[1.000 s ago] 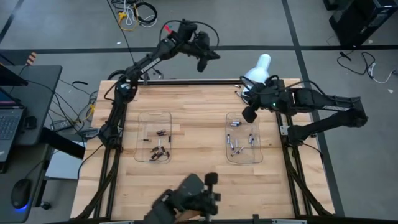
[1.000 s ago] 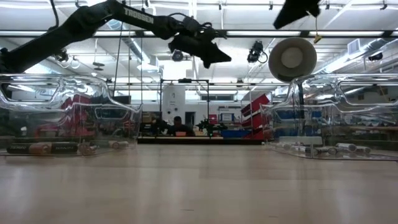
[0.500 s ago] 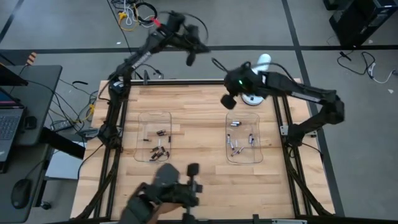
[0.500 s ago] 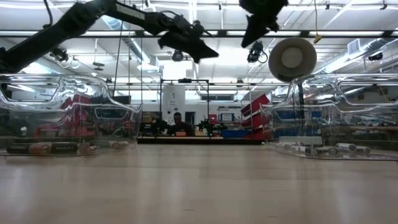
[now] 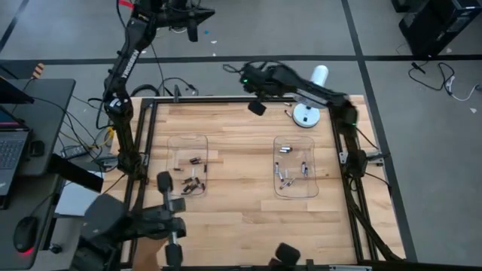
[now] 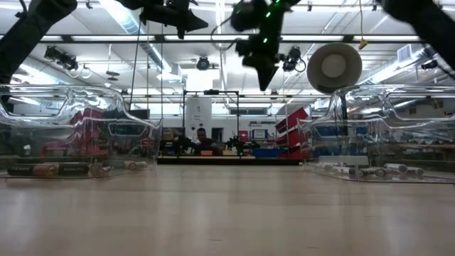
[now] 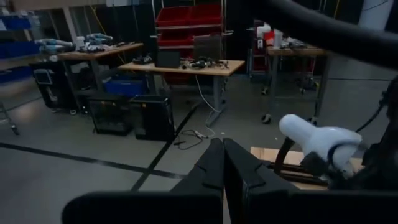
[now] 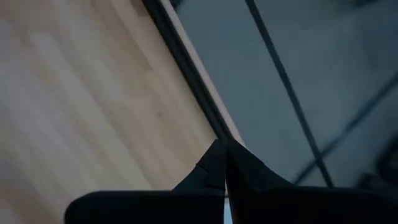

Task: Sort batteries
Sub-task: Put the silver battery into the right transparent bin

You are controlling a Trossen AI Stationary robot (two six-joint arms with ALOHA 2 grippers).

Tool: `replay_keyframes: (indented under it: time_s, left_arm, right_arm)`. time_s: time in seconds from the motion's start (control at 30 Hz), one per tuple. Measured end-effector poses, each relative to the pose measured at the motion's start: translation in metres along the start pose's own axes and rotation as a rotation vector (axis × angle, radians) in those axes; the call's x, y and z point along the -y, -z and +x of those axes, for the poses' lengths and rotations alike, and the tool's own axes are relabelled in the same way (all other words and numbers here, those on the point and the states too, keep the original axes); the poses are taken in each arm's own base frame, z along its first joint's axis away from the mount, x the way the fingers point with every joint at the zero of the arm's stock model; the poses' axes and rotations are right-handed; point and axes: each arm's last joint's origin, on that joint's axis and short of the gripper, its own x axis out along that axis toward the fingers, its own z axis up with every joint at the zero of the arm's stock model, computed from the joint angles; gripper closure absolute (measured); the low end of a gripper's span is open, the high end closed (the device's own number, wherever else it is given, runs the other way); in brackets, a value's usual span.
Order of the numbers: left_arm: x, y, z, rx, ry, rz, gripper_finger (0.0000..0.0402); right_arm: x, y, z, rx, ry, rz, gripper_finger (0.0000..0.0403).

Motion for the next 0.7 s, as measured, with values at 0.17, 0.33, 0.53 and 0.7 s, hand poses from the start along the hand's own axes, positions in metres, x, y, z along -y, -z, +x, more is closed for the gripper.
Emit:
replay_keyframes:
  time_s: [0.17, 0.33, 0.53, 0.7]
  left_arm:
    - [-0.002, -0.001, -0.003, 0.005, -0.008, 0.005, 0.0402]
    - [-0.003, -0.002, -0.005, 0.007, -0.017, 0.058, 0.0401]
    - [-0.003, -0.002, -0.005, 0.013, -0.017, 0.067, 0.0401]
    - [-0.004, -0.002, -0.005, 0.010, -0.019, 0.064, 0.0401]
  right_arm:
    - [-0.018, -0.020, 0.048, -0.092, 0.100, 0.173, 0.0403]
    - [-0.050, -0.025, 0.089, -0.192, 0.037, 0.208, 0.0403]
    - [-0.059, -0.015, 0.136, -0.331, 0.093, 0.226, 0.0403]
    - [-0.047, -0.003, 0.153, -0.450, 0.206, 0.211, 0.0403]
